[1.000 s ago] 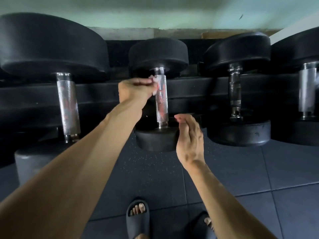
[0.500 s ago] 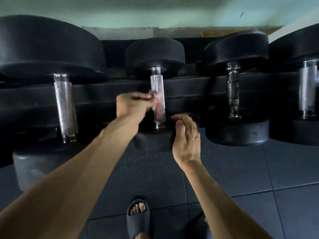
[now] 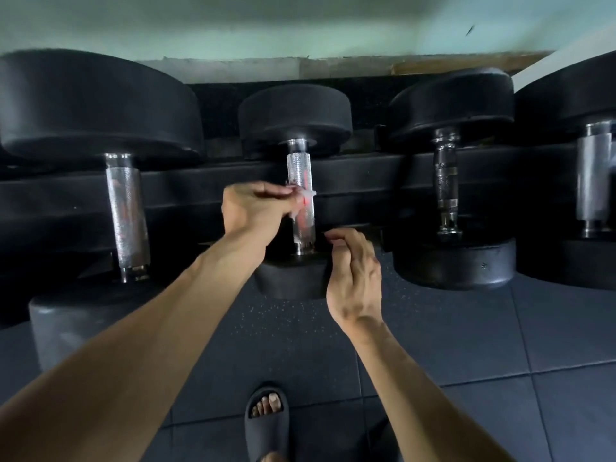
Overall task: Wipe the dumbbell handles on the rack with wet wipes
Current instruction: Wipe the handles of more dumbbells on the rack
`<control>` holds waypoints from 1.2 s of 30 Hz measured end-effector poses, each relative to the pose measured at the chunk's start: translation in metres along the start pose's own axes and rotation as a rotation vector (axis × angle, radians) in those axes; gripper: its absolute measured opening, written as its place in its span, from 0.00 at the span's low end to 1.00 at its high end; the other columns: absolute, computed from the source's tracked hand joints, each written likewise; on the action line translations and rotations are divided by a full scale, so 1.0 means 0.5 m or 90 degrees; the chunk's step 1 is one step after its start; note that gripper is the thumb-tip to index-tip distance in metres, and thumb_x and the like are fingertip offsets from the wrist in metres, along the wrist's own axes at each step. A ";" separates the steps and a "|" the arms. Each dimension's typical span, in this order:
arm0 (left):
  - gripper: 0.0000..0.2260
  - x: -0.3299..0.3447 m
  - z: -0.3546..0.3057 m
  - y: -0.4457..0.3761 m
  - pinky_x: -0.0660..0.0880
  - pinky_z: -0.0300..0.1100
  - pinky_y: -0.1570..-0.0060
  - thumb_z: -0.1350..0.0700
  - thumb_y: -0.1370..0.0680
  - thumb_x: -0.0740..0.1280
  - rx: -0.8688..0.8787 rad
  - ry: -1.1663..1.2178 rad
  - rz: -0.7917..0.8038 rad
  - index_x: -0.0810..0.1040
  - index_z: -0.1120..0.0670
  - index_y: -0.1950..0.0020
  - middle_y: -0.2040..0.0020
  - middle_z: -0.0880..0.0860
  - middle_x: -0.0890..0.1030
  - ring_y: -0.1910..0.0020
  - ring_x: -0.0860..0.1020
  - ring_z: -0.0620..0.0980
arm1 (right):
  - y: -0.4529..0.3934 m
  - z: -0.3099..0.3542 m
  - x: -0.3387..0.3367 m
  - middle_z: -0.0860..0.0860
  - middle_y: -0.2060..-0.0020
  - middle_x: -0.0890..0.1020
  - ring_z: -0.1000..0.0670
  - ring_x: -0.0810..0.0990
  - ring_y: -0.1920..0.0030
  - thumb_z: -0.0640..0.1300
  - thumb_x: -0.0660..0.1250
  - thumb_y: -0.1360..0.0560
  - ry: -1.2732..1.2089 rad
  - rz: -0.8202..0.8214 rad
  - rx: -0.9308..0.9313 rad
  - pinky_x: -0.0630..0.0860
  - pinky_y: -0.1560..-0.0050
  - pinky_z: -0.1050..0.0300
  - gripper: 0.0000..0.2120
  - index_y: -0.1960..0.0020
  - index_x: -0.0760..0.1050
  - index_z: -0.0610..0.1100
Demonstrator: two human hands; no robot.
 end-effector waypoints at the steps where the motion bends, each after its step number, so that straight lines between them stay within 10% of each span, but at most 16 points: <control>1: 0.08 -0.002 -0.011 -0.007 0.82 0.45 0.48 0.63 0.34 0.81 0.013 0.003 -0.017 0.83 0.57 0.60 0.60 0.53 0.86 0.59 0.86 0.48 | 0.000 0.000 0.001 0.54 0.50 0.80 0.54 0.73 0.48 0.55 0.45 0.27 0.001 0.000 -0.002 0.70 0.41 0.49 0.27 0.45 0.78 0.47; 19: 0.06 -0.008 -0.028 0.013 0.80 0.36 0.53 0.60 0.31 0.79 0.091 -0.063 -0.039 0.83 0.55 0.59 0.62 0.51 0.86 0.60 0.85 0.45 | 0.005 0.000 0.002 0.53 0.46 0.79 0.52 0.73 0.44 0.55 0.45 0.24 -0.007 -0.022 -0.025 0.69 0.40 0.51 0.27 0.38 0.75 0.43; 24: 0.10 -0.009 0.037 0.052 0.78 0.33 0.54 0.51 0.35 0.82 0.025 -0.307 0.105 0.84 0.52 0.61 0.62 0.46 0.86 0.59 0.84 0.41 | 0.014 -0.021 0.004 0.51 0.38 0.74 0.51 0.71 0.37 0.67 0.49 0.31 -0.080 -0.006 0.079 0.66 0.36 0.57 0.38 0.32 0.71 0.44; 29: 0.08 -0.013 -0.035 0.020 0.82 0.40 0.52 0.61 0.32 0.80 0.112 -0.166 -0.005 0.83 0.55 0.61 0.63 0.51 0.86 0.63 0.85 0.46 | 0.035 -0.046 0.008 0.50 0.27 0.67 0.50 0.67 0.28 0.76 0.58 0.29 -0.110 0.045 0.143 0.60 0.38 0.66 0.46 0.23 0.61 0.46; 36: 0.09 -0.004 0.013 0.050 0.77 0.31 0.60 0.53 0.33 0.82 0.082 -0.391 0.104 0.83 0.53 0.63 0.64 0.45 0.84 0.62 0.83 0.40 | 0.032 -0.047 0.008 0.49 0.31 0.71 0.50 0.71 0.32 0.77 0.52 0.35 -0.113 0.033 0.123 0.68 0.31 0.53 0.48 0.26 0.65 0.46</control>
Point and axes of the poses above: each hand's wrist, its own y-axis away from the middle knuckle, its own x-axis out of the palm, z = x × y, the point moved 8 cm from there along -y, towards the middle knuckle
